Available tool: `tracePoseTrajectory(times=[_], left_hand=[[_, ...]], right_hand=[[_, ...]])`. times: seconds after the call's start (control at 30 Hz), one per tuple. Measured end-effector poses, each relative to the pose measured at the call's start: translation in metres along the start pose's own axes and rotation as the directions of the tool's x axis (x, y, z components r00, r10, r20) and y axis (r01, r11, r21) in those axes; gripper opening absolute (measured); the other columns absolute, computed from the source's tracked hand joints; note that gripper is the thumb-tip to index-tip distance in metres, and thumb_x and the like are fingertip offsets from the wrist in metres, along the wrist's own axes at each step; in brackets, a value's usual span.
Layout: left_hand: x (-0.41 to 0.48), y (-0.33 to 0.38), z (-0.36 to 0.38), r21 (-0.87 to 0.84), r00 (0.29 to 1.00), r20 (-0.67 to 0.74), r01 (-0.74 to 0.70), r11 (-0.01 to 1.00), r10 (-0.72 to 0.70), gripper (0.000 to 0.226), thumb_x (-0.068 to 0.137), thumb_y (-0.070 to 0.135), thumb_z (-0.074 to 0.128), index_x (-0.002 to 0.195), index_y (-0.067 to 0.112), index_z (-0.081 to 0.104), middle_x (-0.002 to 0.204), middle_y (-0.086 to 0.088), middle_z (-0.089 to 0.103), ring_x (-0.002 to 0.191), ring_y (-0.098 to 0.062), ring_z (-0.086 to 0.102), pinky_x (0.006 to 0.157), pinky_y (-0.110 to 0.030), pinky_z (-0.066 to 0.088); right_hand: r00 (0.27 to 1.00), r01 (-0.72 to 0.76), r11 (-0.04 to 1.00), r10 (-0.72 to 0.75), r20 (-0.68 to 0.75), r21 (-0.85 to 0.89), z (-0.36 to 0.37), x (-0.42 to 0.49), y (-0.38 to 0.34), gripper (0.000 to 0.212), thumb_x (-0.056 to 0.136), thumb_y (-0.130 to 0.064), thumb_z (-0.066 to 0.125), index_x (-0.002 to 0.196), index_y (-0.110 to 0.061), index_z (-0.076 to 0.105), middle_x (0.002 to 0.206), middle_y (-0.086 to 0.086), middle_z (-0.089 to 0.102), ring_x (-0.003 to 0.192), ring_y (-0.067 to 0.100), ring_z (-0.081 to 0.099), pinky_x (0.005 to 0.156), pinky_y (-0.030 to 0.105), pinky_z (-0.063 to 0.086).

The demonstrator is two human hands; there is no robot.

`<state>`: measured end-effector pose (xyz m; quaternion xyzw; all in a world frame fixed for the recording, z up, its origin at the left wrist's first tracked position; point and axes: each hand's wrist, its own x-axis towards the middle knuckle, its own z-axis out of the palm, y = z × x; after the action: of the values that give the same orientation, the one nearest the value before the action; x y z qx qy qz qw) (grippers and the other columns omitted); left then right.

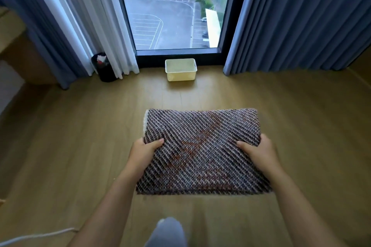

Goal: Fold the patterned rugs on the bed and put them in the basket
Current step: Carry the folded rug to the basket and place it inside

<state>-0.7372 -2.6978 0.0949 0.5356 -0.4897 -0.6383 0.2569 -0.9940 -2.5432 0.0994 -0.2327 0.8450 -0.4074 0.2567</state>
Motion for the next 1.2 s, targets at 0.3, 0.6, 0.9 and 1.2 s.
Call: tracePoseTrajectory(times=[0.3, 0.6, 0.9, 1.2], left_hand=[[0.243, 0.102, 0.029, 0.008, 0.998, 0.009, 0.056, 0.998, -0.056, 0.009, 0.081, 0.015, 0.067, 0.088, 0.014, 0.062, 0.089, -0.006, 0.07, 0.083, -0.025, 0.068, 0.075, -0.034, 0.053], [0.464, 0.205, 0.106, 0.062, 0.996, 0.059, 0.06, 0.996, -0.064, 0.007, 0.083, 0.012, 0.064, 0.083, 0.019, 0.062, 0.087, -0.003, 0.07, 0.082, -0.024, 0.068, 0.072, -0.034, 0.053], [0.651, 0.282, 0.2, 0.008, 0.992, -0.043, 0.116, 0.993, -0.116, 0.008, 0.083, 0.014, 0.064, 0.089, 0.018, 0.061, 0.089, -0.003, 0.068, 0.084, -0.024, 0.066, 0.075, -0.034, 0.053], [0.872, 0.347, 0.221, 0.027, 0.986, -0.084, 0.144, 0.989, -0.141, 0.017, 0.082, 0.011, 0.065, 0.098, 0.013, 0.06, 0.101, -0.011, 0.066, 0.095, -0.028, 0.063, 0.091, -0.041, 0.049]], right_hand=[[1.0, 0.011, 1.0, -0.011, 0.013, 0.004, 0.056, 0.227, -0.1, 0.031, 0.074, -0.03, 0.074, 0.096, -0.023, 0.053, 0.091, -0.005, 0.06, 0.082, 0.016, 0.058, 0.07, 0.028, 0.043], [0.999, -0.031, 0.999, 0.031, -0.024, -0.017, 0.073, 0.453, -0.16, 0.031, 0.077, -0.035, 0.07, 0.098, -0.018, 0.055, 0.095, 0.0, 0.062, 0.085, 0.021, 0.059, 0.074, 0.031, 0.045], [0.997, -0.031, 0.999, 0.031, 0.068, -0.008, 0.087, 0.695, -0.231, 0.03, 0.083, -0.032, 0.066, 0.105, -0.016, 0.053, 0.1, 0.002, 0.059, 0.092, 0.023, 0.057, 0.081, 0.034, 0.045], [0.991, -0.037, 0.999, 0.038, 0.13, -0.013, 0.161, 0.91, -0.302, 0.024, 0.084, -0.025, 0.066, 0.103, -0.017, 0.054, 0.097, 0.001, 0.059, 0.088, 0.02, 0.055, 0.079, 0.031, 0.04]])
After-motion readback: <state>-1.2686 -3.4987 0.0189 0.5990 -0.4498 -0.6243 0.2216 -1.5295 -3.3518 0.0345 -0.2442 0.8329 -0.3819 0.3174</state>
